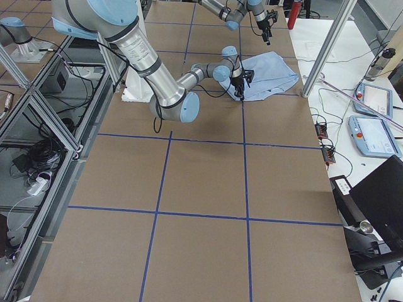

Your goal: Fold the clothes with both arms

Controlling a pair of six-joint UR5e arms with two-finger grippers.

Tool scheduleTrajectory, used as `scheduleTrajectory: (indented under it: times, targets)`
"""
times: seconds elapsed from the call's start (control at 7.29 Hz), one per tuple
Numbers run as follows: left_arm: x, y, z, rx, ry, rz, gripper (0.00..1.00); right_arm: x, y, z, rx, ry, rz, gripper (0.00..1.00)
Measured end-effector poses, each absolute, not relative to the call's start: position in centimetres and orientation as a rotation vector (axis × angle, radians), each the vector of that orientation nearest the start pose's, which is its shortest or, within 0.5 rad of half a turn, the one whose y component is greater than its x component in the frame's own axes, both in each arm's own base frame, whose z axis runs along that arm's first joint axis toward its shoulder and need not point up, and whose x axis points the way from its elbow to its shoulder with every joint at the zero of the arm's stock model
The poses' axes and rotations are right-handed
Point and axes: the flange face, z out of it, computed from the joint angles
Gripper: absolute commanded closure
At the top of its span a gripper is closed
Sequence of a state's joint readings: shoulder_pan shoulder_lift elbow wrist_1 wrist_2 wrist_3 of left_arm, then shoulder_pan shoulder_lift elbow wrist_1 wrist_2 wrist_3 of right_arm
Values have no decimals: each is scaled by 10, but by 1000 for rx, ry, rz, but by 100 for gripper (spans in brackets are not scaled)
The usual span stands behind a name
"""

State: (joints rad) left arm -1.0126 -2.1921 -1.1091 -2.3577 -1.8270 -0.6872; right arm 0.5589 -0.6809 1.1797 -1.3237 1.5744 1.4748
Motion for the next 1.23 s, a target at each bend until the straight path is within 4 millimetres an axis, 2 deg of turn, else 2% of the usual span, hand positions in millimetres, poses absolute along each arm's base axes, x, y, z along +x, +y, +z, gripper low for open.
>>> scheduleTrajectory:
  times: [0.27,0.41,0.69,0.82,1.23]
  targets:
    - [317,-711,421,626,741,3,0,-619,-544,242,243,-727,440,100]
    - [317,-711,421,626,741,2,0,-612,-540,237,249,-746,439,100]
    - [318,-711,418,625,747,-6,0,-579,-514,251,264,-786,438,100]
    - [318,-711,417,625,751,-10,0,-566,-486,259,281,-808,427,100]
    - [319,-709,411,632,759,-10,0,-546,-346,276,332,-885,407,100]
